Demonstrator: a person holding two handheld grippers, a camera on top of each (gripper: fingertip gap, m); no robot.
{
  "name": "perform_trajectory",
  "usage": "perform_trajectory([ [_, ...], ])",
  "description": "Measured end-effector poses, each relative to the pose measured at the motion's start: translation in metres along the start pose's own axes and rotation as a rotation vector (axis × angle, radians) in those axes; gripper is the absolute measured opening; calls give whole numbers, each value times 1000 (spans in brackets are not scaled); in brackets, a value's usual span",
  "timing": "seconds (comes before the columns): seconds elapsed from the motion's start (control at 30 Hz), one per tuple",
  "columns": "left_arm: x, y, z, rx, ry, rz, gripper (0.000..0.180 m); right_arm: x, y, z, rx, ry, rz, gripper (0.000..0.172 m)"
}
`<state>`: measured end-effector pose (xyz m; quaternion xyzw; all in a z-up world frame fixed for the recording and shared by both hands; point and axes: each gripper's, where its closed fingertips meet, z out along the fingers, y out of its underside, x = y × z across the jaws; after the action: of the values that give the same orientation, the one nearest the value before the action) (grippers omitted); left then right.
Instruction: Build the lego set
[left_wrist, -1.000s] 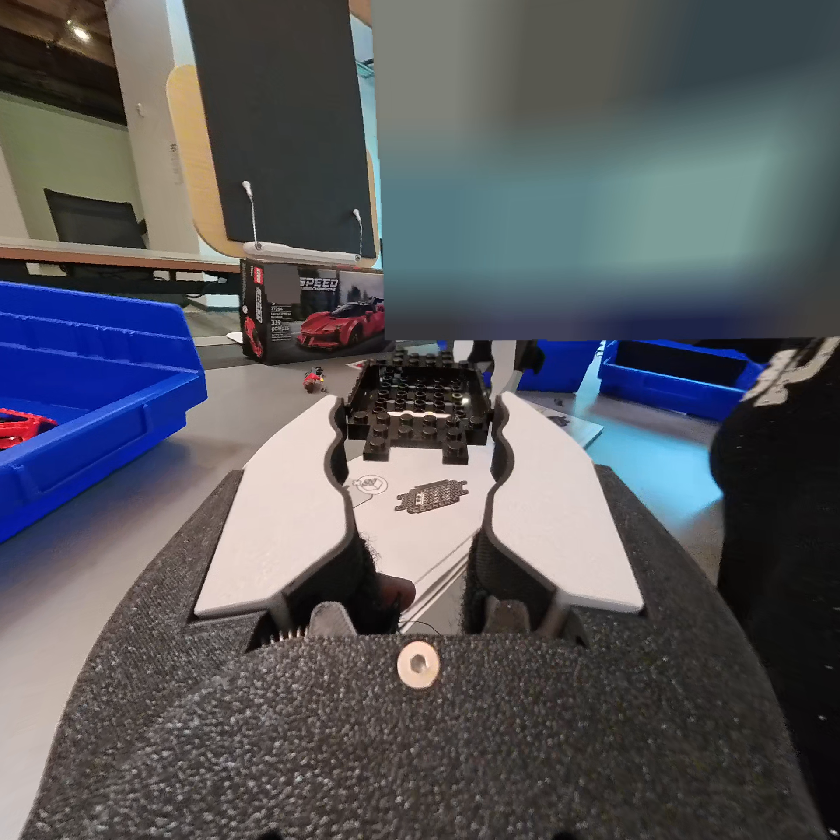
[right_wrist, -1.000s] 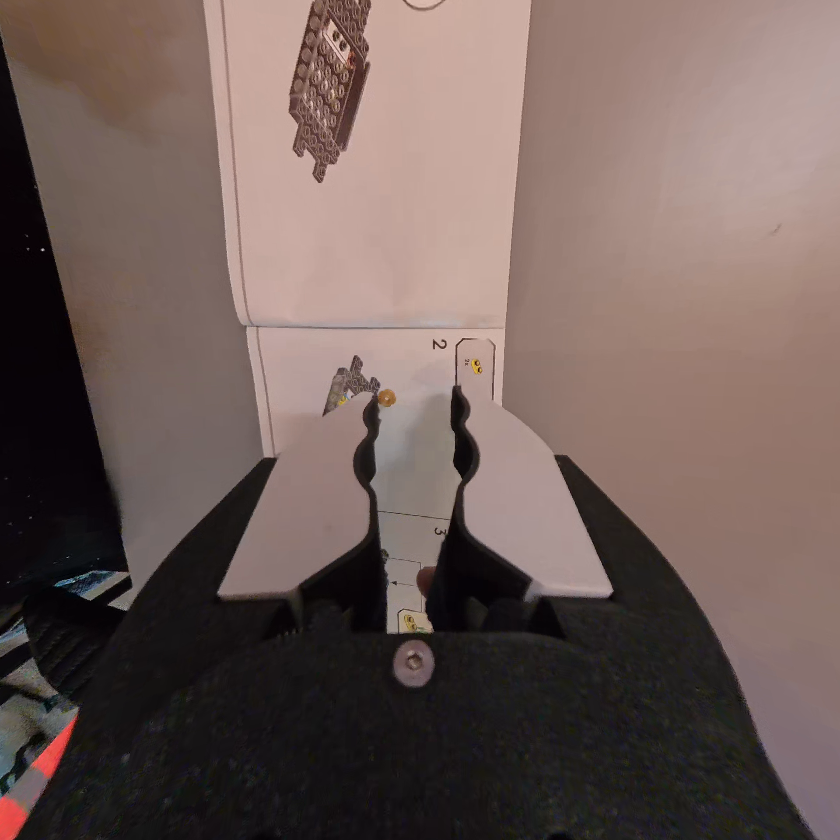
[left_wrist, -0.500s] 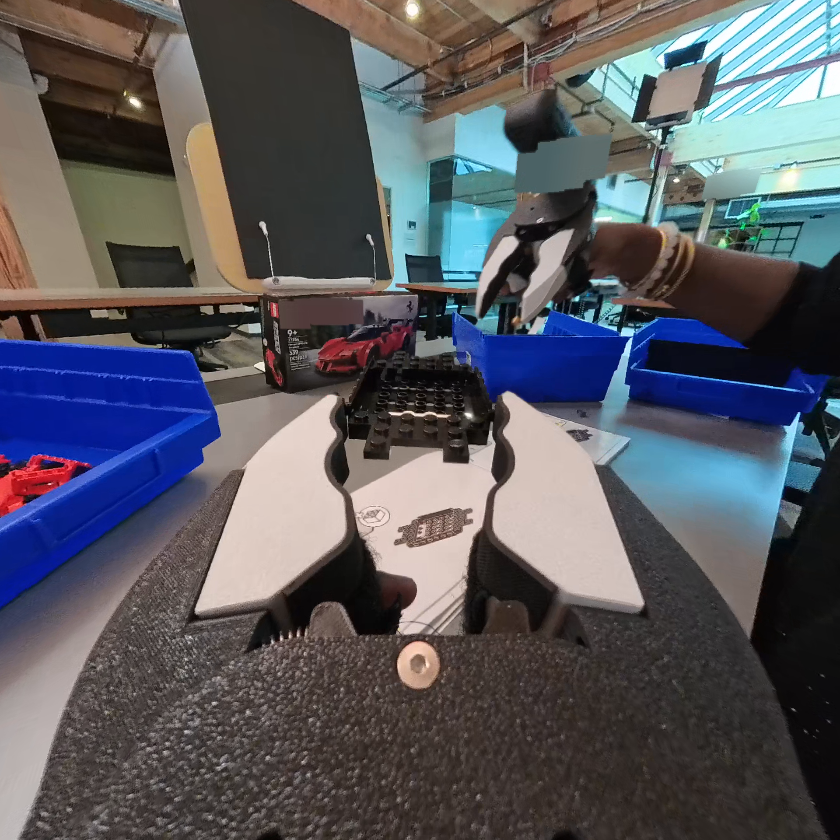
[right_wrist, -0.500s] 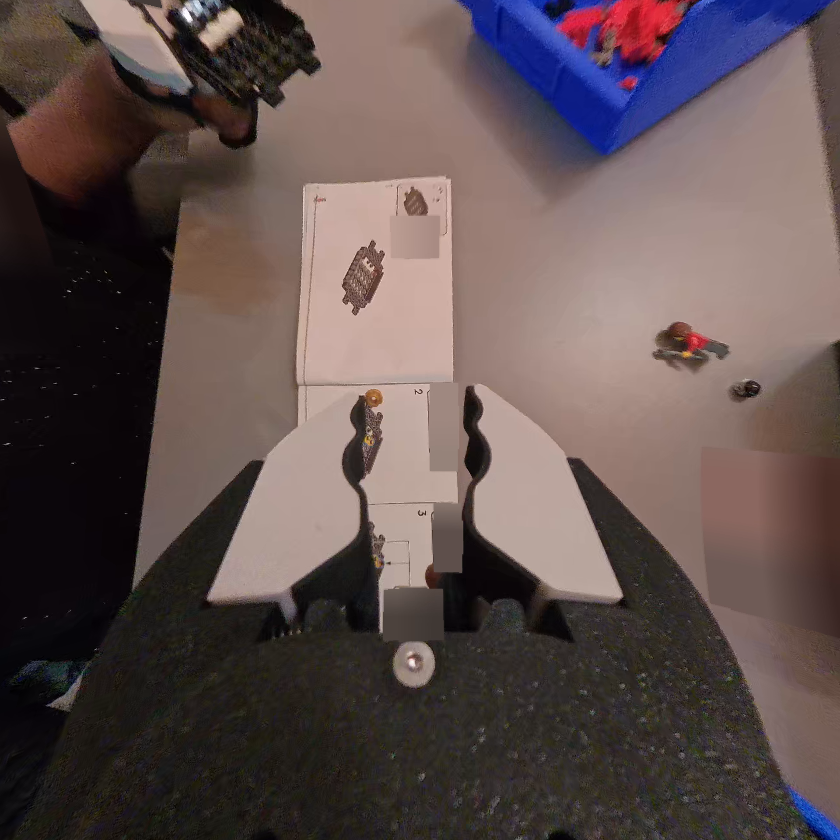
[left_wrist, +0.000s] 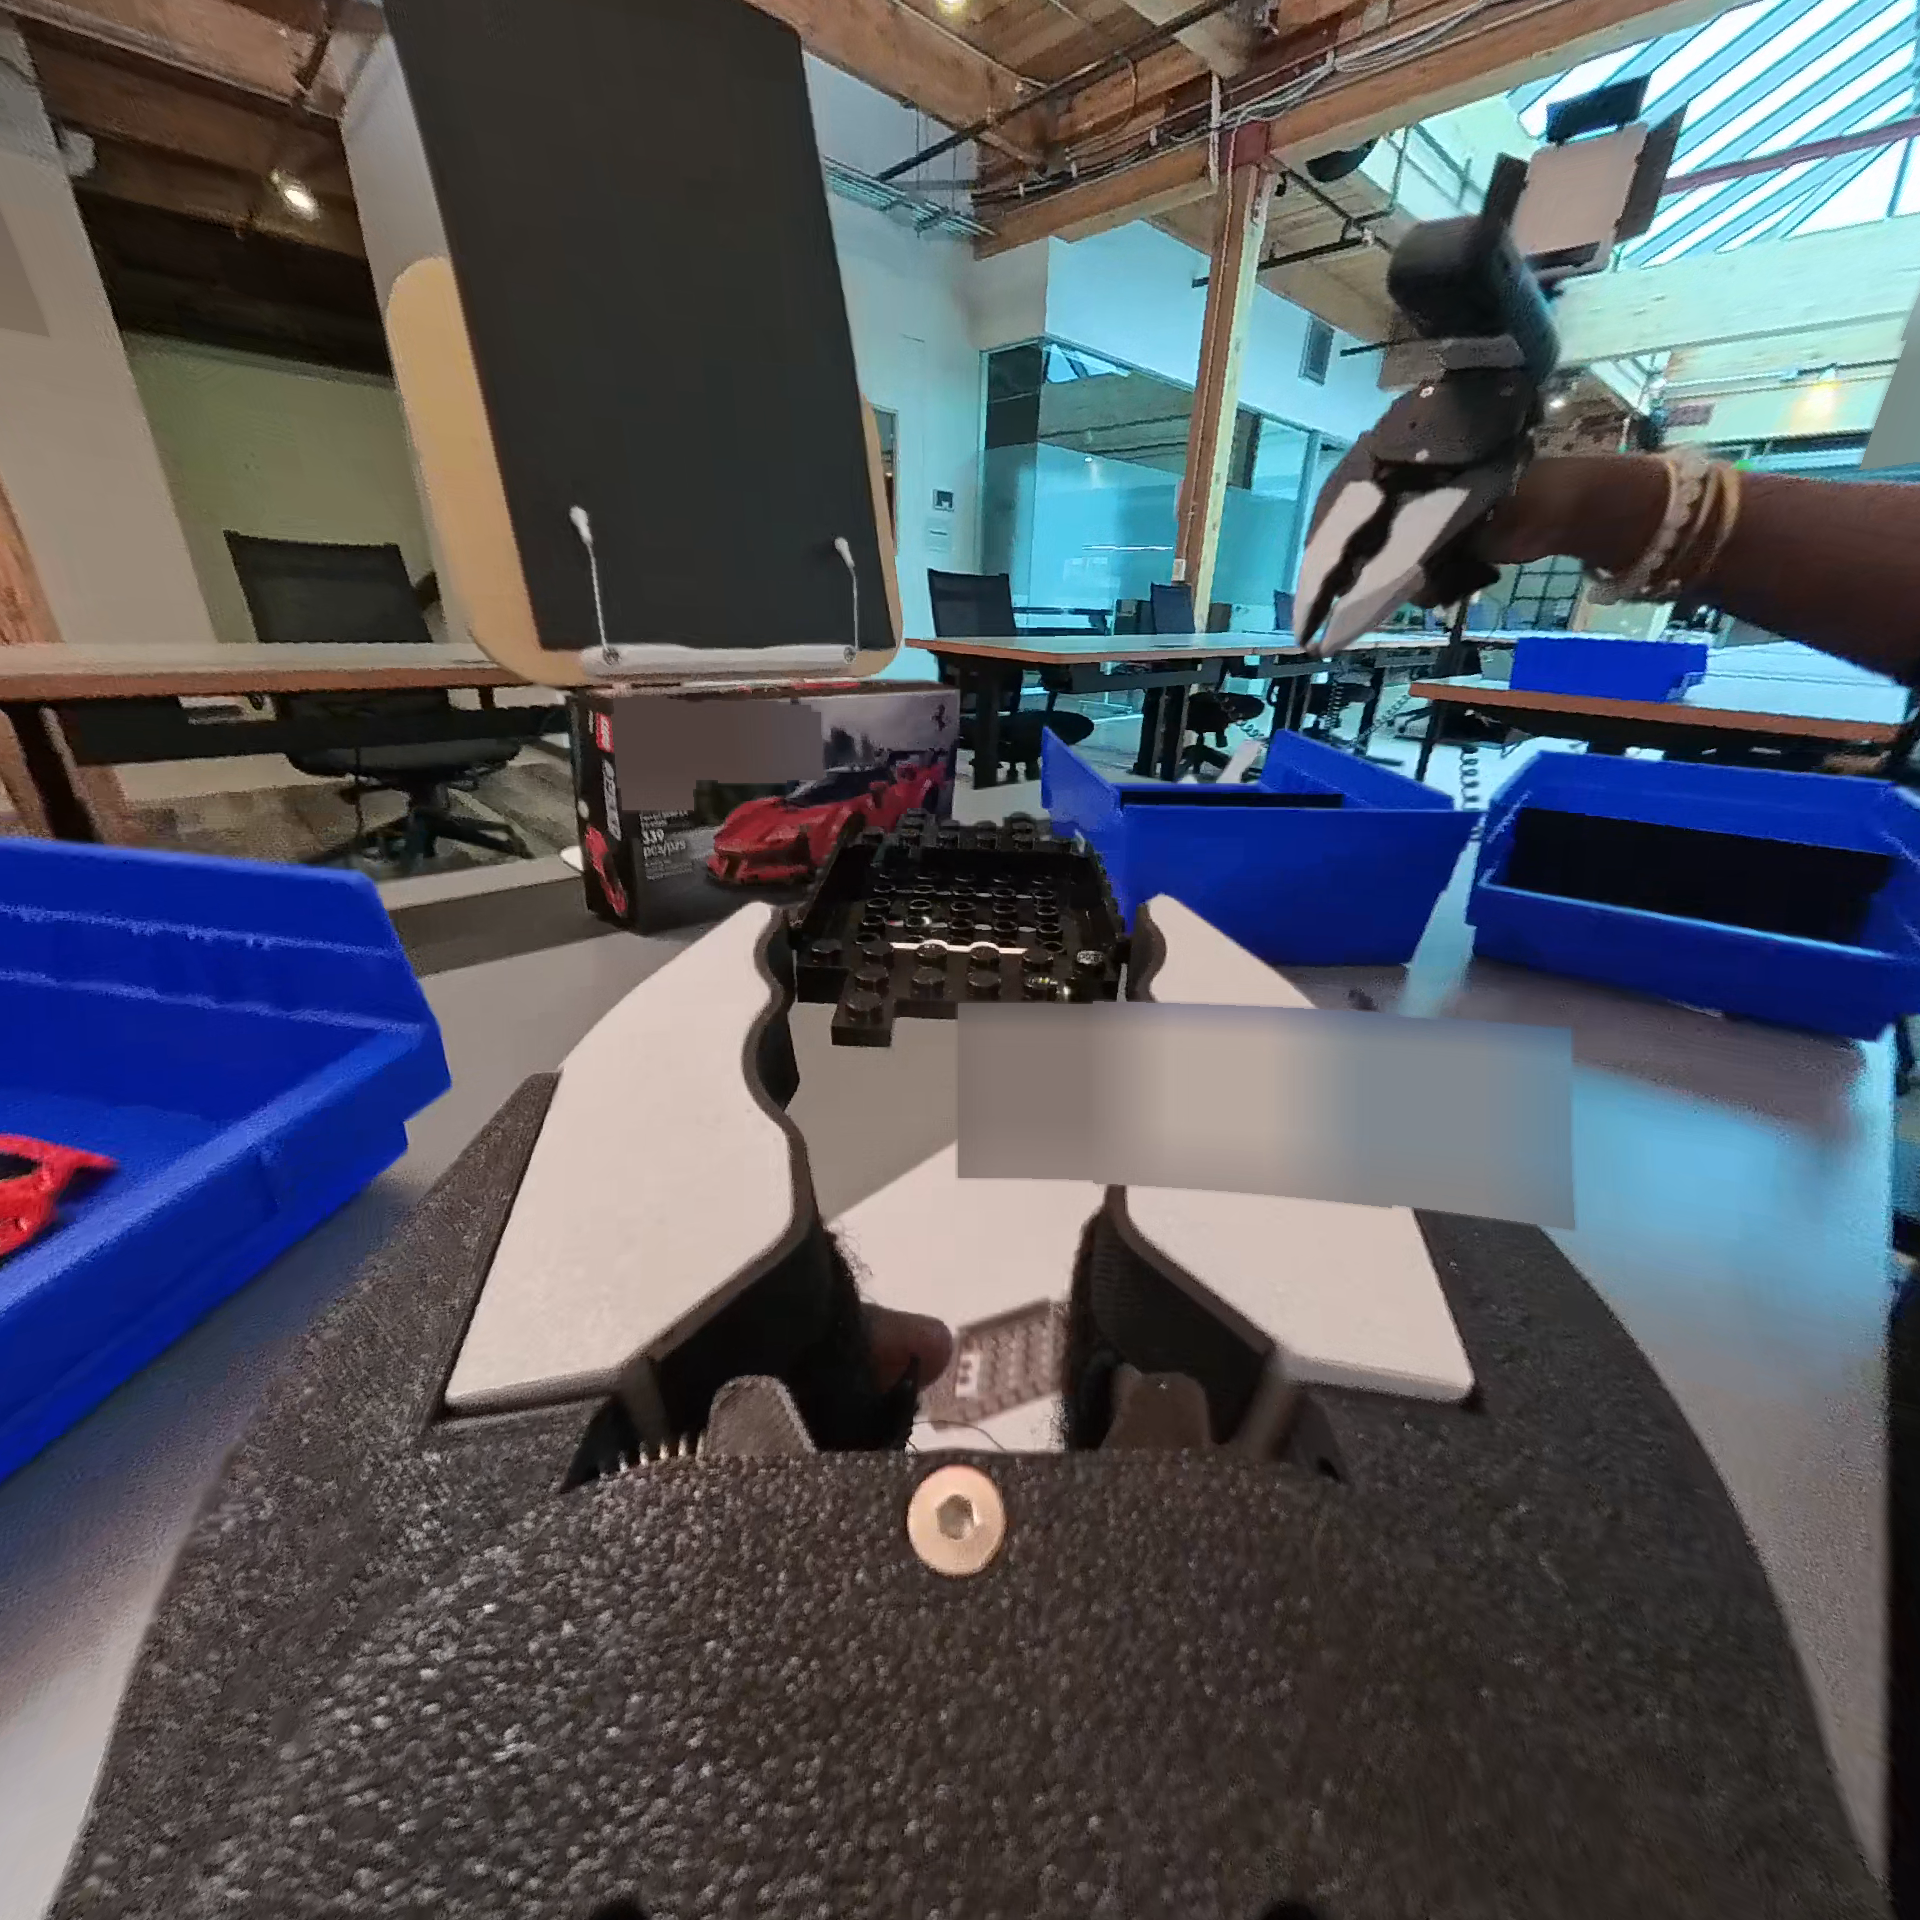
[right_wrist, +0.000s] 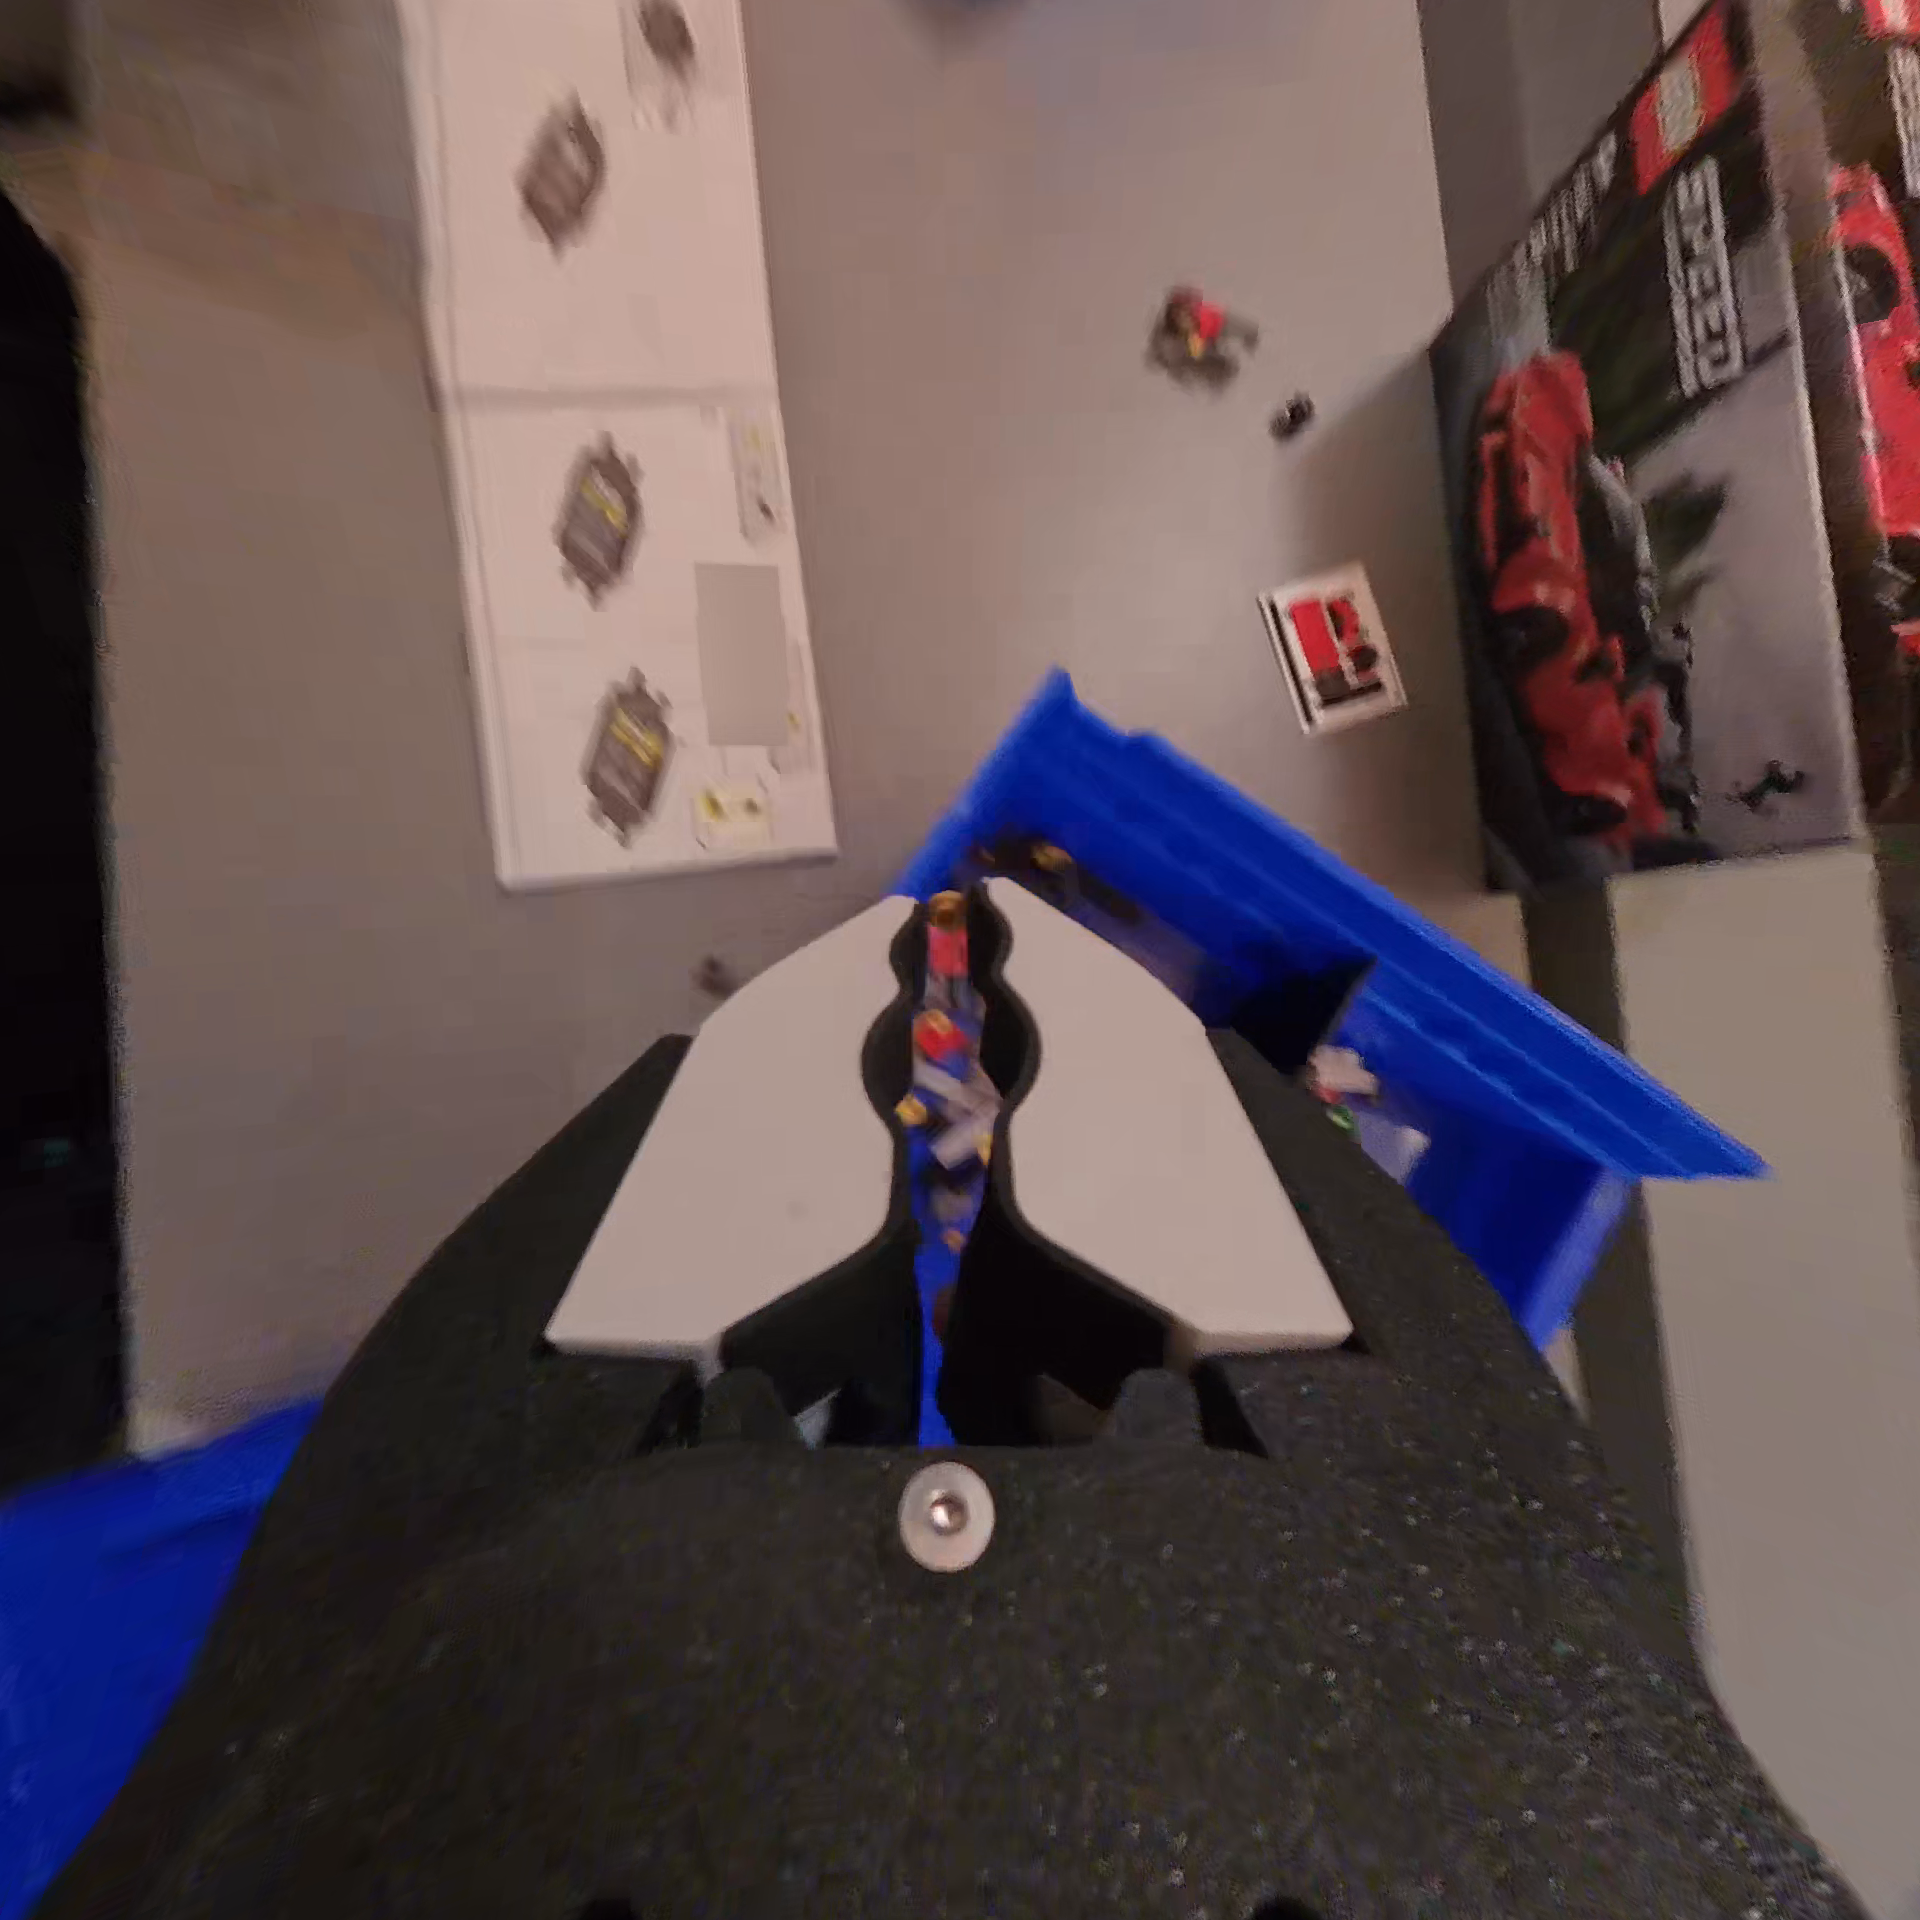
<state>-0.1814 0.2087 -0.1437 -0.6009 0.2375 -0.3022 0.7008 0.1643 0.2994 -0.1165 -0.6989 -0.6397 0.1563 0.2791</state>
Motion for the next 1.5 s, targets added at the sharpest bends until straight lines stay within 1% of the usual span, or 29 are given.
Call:
perform_trajectory([
  [0.03, 0, -2, 4, 5, -7, 12, 61, 8, 11, -1, -44, 27, -41, 7],
  [0.1, 2, -6, 12, 13, -18, 10, 61, 14, 31, 2, -130, 18, -120, 7],
  [0.2, 4, -9, 20, 17, -38, -4, 61, 14, 52, 13, -190, -17, -201, 8],
  [0.3, 7, -5, 30, -10, -41, 7, 61, 12, 75, 27, -248, -67, -206, 8],
  [0.4, 9, 0, 40, -40, -32, 18, 61, 15, 101, 37, -319, -128, -218, 15],
  [0.47, 6, -2, 47, -36, -30, -7, 61, 14, 106, 43, -299, -187, -231, 16],
  [0.5, 5, -5, 50, -27, -28, -18, 61, 14, 103, 45, -248, -206, -231, 8],
  [0.6, 2, -13, 56, 6, -46, -15, 61, 11, 83, 45, -66, -276, -202, 7],
  [0.7, 7, -12, 59, 20, -61, -5, 61, 13, 65, 44, 51, -293, -218, 7],
  [0.8, 17, -6, 56, 9, -66, -25, 61, 3, 27, 38, 212, -324, -244, 7],
  [0.83, 21, -4, 53, 1, -65, -31, 61, -1, 14, 38, 239, -327, -267, 7],
  [0.93, 38, 4, 47, -47, -33, -28, 61, -18, -22, 47, 264, -315, -396, 7],
  [1.0, 49, 14, 47, -122, -23, 14, 61, -33, -44, 58, 278, -338, -447, 12],
  [1.07, 61, 26, 48, -217, -16, 64, 61, -50, -59, 75, 259, -369, -471, 13],
  [1.17, 78, 43, 45, -325, -10, 111, 61, -72, -64, 115, 154, -379, -500, 22],
  [1.27, 90, 56, 38, -350, -3, 124, 61, -90, -63, 153, 58, -357, -548, 34],
  [1.33, 99, 63, 42, -354, 19, 66, 61, -99, -64, 174, 38, -324, -593, 42],
  [1.37, 102, 69, 46, -381, 26, 58, 61, -103, -65, 182, 31, -312, -607, 47],
  [1.43, 97, 80, 55, -449, -21, 96, 61, -109, -67, 194, 35, -293, -628, 53],
  [1.5, 94, 85, 63, -483, -43, 136, 61, -111, -70, 201, 53, -272, -655, 55],
])
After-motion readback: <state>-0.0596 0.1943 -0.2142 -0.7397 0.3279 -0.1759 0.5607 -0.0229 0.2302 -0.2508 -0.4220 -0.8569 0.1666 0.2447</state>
